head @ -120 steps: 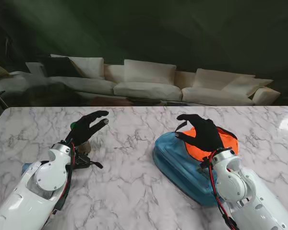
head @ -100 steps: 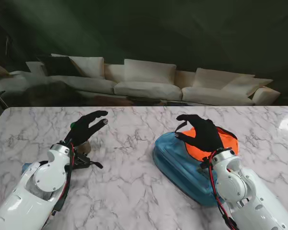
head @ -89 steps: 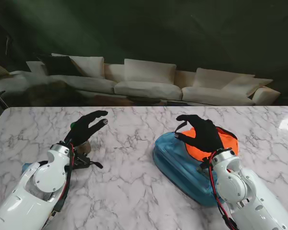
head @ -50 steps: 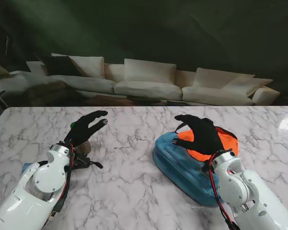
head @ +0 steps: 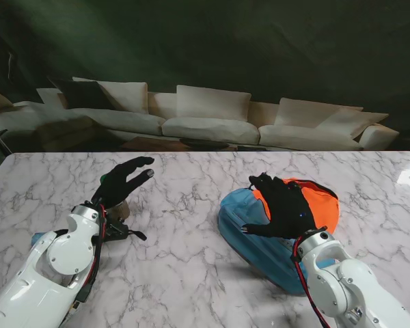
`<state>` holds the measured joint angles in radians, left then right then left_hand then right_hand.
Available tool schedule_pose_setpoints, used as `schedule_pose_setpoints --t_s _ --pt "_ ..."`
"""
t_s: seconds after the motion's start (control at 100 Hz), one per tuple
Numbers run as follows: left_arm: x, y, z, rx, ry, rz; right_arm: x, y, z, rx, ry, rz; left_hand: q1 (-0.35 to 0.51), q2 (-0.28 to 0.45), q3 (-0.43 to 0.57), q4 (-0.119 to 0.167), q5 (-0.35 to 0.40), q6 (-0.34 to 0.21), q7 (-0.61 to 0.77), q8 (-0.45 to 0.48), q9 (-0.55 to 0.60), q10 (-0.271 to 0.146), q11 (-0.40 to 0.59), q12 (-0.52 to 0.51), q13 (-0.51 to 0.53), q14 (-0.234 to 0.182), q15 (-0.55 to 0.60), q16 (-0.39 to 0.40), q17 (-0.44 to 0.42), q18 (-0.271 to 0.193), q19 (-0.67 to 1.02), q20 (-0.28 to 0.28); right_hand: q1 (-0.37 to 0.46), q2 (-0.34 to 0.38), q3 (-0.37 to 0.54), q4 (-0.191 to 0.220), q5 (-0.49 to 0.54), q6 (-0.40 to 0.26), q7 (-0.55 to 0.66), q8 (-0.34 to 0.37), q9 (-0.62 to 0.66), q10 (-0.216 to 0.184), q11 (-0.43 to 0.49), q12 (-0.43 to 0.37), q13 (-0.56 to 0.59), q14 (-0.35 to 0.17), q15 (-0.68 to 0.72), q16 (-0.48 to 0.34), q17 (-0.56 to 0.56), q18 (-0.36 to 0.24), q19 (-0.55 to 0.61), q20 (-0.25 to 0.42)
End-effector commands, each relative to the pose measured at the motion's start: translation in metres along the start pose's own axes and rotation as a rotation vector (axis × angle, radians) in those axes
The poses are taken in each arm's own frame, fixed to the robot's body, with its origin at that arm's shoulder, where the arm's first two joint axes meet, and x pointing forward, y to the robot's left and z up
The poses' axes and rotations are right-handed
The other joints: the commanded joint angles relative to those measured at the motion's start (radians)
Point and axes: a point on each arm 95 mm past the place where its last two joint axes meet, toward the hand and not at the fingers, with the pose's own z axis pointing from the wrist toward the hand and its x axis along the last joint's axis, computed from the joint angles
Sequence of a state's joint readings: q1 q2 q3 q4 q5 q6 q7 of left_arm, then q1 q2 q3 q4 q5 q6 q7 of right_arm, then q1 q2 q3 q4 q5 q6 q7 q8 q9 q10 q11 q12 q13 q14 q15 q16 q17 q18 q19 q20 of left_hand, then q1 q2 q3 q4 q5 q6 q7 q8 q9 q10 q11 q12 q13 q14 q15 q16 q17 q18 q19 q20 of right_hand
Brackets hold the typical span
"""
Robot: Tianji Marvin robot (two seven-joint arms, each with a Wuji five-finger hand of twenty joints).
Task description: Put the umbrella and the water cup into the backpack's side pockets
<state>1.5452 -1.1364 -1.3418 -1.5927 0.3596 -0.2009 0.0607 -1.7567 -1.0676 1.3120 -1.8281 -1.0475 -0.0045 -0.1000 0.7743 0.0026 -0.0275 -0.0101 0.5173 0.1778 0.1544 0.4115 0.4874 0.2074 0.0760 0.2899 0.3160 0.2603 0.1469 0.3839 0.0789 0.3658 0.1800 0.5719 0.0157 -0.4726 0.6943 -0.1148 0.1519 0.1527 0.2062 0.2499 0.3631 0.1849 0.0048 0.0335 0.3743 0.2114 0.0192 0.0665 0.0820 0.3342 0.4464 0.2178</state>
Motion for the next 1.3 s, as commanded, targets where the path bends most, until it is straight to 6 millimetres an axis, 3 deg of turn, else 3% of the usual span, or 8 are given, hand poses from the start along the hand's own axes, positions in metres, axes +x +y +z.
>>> schedule_pose_setpoints --t_s 0.0,0.46,0.65,0.78,0.88,1.04,1.16,1.29 --pt "0.001 0.001 0.001 -0.010 0.001 -0.007 -0.006 -0.012 0.003 0.042 -0.031 -0.029 0.010 0.043 -0.009 -0.007 0.004 0.001 0.002 0.006 0.018 0.000 0.001 0.011 0.017 -0.004 0.011 0.011 -0.001 -0.016 0.008 0.026 -0.055 -0.035 0.029 -0.024 -0.037 0.046 -0.037 -0.022 -0.010 0.020 -0.036 -0.021 -0.033 0.005 -0.027 -0.017 -0.004 0.011 -0.013 0.017" --pt "-0.002 0.003 0.002 -0.018 -0.003 0.003 0.005 -0.047 0.021 0.270 -0.146 -0.076 0.008 0.042 -0.008 -0.007 0.001 -0.001 0.001 0.006 0.018 -0.003 0.001 0.011 0.017 -0.007 0.011 0.011 0.000 -0.018 0.009 0.026 -0.034 -0.050 0.044 -0.026 0.003 0.039 -0.252 0.026 -0.105 0.029 -0.041 -0.037 -0.077 0.034 -0.030 -0.026 -0.052 0.071 0.023 -0.012" --pt "-0.002 0.003 0.002 -0.011 -0.003 0.001 0.004 -0.061 0.027 0.346 -0.202 -0.081 0.007 0.041 -0.009 -0.007 0.002 -0.001 0.002 0.006 0.018 -0.003 0.002 0.012 0.017 -0.007 0.011 0.011 -0.001 -0.018 0.008 0.026 0.286 -0.048 -0.081 0.045 0.012 -0.059 -0.252 -0.132 -0.127 -0.032 -0.045 -0.038 -0.063 0.051 -0.012 0.003 -0.043 0.164 0.168 -0.074" --pt "-0.002 0.003 0.002 -0.010 -0.005 0.000 0.001 -0.072 0.030 0.373 -0.230 -0.045 0.009 0.042 -0.008 -0.007 0.002 -0.001 0.002 0.006 0.017 -0.003 0.002 0.012 0.017 -0.008 0.011 0.011 -0.001 -0.018 0.008 0.026 0.648 0.024 -0.198 0.108 0.001 -0.178 -0.223 -0.018 -0.106 -0.082 -0.042 -0.037 -0.004 0.044 0.035 0.038 0.053 0.203 0.318 -0.070" --pt "-0.002 0.003 0.002 -0.011 -0.006 0.001 0.000 -0.078 0.033 0.366 -0.237 -0.013 0.007 0.041 -0.009 -0.007 0.001 -0.001 0.002 0.006 0.017 -0.003 0.002 0.012 0.016 -0.008 0.011 0.011 -0.001 -0.018 0.008 0.026 0.674 0.000 0.389 0.055 -0.018 -0.296 -0.174 0.286 -0.040 -0.128 -0.035 -0.030 0.126 0.016 0.110 0.081 0.197 0.170 0.471 -0.044" --pt "-0.003 0.003 0.002 -0.012 -0.007 0.001 -0.001 -0.083 0.036 0.323 -0.221 0.045 0.007 0.041 -0.008 -0.007 0.002 -0.001 0.002 0.006 0.017 -0.002 0.003 0.012 0.017 -0.007 0.011 0.011 -0.002 -0.017 0.008 0.026 0.872 -0.026 0.604 0.021 0.028 -0.510 0.382 0.162 0.218 -0.204 0.037 0.047 0.413 -0.071 0.265 0.155 0.502 0.039 0.668 0.009" --pt "-0.003 0.003 0.002 -0.012 -0.008 0.002 -0.001 -0.085 0.039 0.282 -0.190 0.093 0.007 0.041 -0.008 -0.007 0.002 -0.002 0.003 0.006 0.018 -0.003 0.003 0.012 0.017 -0.007 0.011 0.011 -0.001 -0.017 0.008 0.026 0.939 -0.040 0.620 -0.005 0.224 -0.580 0.583 0.113 0.345 -0.233 0.568 0.293 0.664 -0.121 0.427 0.260 0.745 -0.085 0.860 0.020" --pt "-0.003 0.003 0.002 -0.012 -0.009 0.004 0.001 -0.089 0.041 0.219 -0.147 0.122 0.007 0.041 -0.008 -0.007 0.003 -0.001 0.003 0.006 0.019 -0.004 0.004 0.013 0.018 -0.006 0.011 0.011 -0.002 -0.018 0.008 0.026 0.951 -0.052 0.631 -0.028 0.589 -0.508 0.657 0.130 0.634 -0.211 0.699 0.324 0.798 -0.125 0.543 0.356 0.841 -0.154 0.920 0.032"
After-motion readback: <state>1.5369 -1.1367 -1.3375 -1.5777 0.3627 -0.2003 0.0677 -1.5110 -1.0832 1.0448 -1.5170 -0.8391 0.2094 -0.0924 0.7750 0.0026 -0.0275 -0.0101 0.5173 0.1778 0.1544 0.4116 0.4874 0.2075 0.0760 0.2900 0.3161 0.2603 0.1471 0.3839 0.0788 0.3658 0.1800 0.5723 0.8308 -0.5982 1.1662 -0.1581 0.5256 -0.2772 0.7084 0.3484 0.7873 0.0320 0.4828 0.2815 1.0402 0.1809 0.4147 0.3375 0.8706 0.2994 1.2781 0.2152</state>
